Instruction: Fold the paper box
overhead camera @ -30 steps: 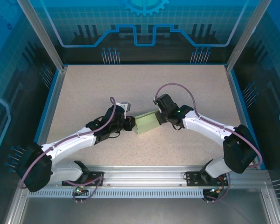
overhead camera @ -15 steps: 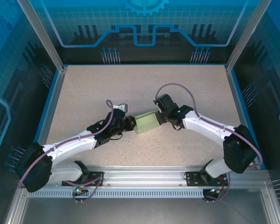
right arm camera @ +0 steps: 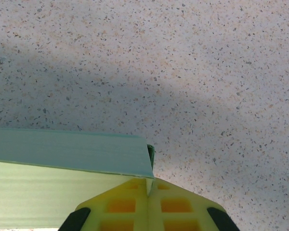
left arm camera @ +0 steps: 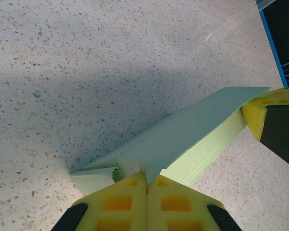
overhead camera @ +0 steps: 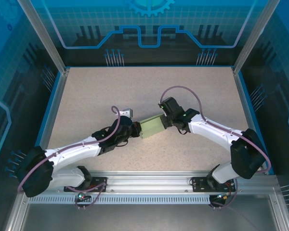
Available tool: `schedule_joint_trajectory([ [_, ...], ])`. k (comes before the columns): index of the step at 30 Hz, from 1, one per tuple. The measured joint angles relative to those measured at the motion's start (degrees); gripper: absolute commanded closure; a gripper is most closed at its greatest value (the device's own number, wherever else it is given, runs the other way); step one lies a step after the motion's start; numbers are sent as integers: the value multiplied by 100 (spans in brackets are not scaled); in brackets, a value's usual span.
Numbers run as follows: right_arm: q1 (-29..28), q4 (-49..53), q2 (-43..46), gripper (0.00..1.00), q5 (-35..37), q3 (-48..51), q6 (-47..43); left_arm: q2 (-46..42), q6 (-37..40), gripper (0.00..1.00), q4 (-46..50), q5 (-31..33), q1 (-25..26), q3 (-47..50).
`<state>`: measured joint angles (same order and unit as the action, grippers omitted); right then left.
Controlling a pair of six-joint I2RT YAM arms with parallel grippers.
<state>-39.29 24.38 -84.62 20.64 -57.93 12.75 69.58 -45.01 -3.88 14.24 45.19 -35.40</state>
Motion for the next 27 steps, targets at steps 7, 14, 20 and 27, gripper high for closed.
schedule_joint_trajectory([
  [7, -11, 0, 0, 100, 35, 11, 42, 0, -208, 95, -275, 120, 31, 140],
  [14, -48, -2, 9, 100, 44, 24, 79, 0, -304, 94, -315, 240, 68, 175],
  [20, -68, -50, 28, 100, 105, 72, 74, 0, -210, 93, -382, 551, 306, 289],
  [27, -111, -341, 260, 100, 140, 407, 33, 116, 127, 84, -461, 590, 389, 380],
])
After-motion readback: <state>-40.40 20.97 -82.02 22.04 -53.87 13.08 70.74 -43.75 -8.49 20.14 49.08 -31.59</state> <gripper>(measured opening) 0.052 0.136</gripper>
